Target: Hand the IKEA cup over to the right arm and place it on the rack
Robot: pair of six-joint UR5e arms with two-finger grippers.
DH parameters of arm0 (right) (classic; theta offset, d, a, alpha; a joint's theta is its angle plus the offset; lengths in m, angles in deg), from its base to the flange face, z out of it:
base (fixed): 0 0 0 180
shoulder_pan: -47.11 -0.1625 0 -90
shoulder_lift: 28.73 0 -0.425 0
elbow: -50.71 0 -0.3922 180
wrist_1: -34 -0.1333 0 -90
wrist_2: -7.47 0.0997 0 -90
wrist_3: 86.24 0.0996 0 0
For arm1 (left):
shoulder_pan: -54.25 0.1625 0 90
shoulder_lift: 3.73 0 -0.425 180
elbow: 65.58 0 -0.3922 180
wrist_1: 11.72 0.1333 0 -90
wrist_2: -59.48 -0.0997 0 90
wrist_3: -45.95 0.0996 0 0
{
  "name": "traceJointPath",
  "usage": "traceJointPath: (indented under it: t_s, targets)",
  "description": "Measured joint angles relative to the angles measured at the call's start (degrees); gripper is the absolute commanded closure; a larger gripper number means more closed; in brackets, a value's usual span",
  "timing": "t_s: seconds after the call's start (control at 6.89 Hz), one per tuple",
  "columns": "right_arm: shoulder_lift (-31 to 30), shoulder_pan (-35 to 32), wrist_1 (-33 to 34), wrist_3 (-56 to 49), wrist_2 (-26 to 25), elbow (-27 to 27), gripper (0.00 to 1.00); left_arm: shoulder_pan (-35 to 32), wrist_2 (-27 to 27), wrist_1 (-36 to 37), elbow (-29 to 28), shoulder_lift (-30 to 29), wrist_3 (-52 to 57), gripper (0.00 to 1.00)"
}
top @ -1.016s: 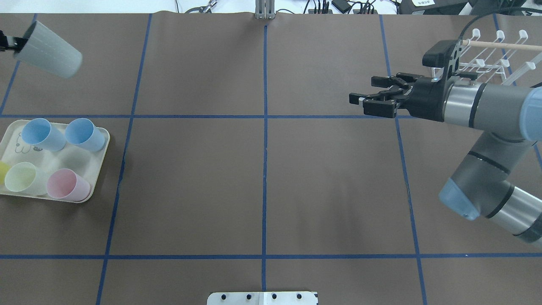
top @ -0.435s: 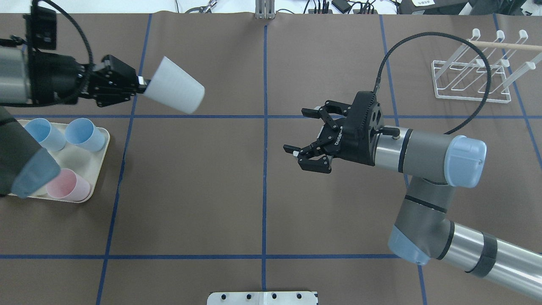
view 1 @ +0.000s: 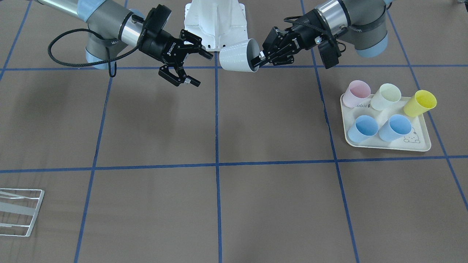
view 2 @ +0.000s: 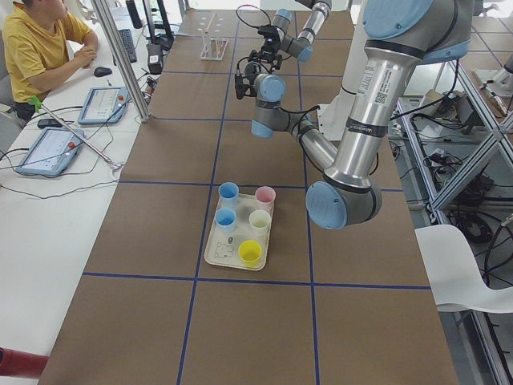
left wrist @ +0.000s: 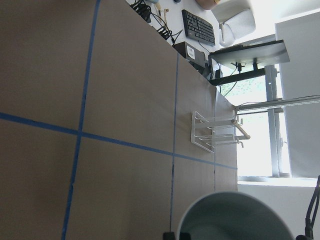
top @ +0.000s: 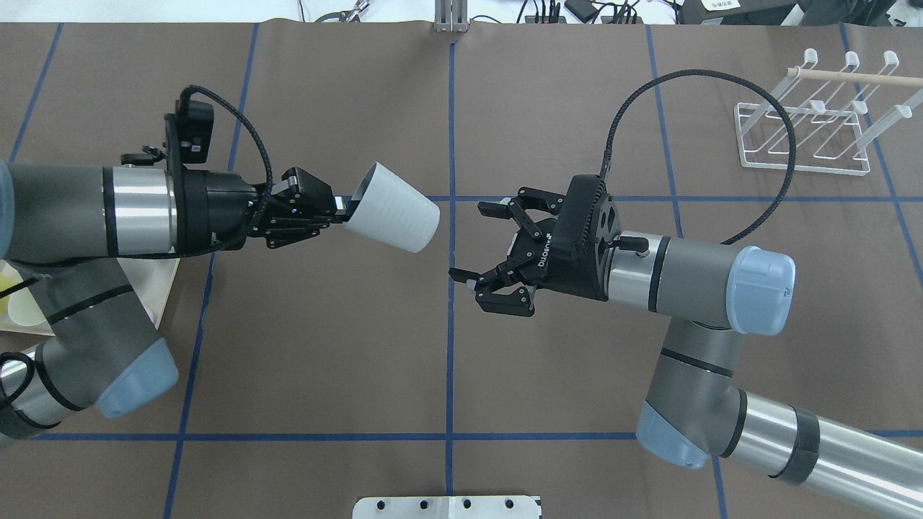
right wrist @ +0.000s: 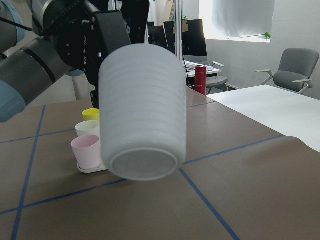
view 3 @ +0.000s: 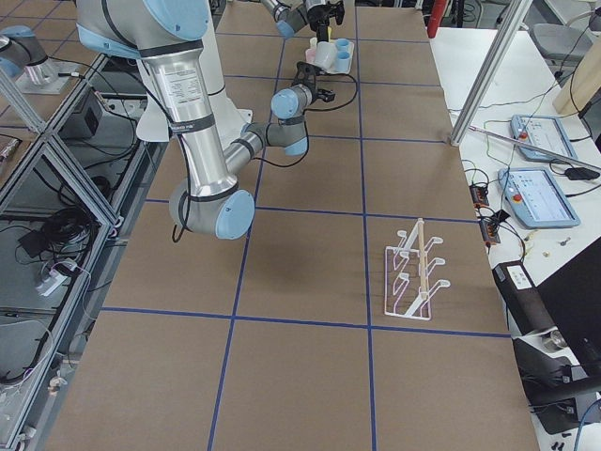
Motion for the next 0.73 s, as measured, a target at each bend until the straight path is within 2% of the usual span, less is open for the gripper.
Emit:
traceJointPath:
  t_s: [0.29, 0.73]
  targets:
    - [0.4, 0.4, 0.0, 0.0, -0.1, 0.0, 0.01, 2.9, -3.0, 0.1, -0.7, -1.7, -0.1, 1.00]
    - [0.4, 0.8, 0.0, 0.2, -0.1, 0.5, 0.01, 3.6, -3.7, 0.1, -2.1, -2.5, 0.0, 1.00]
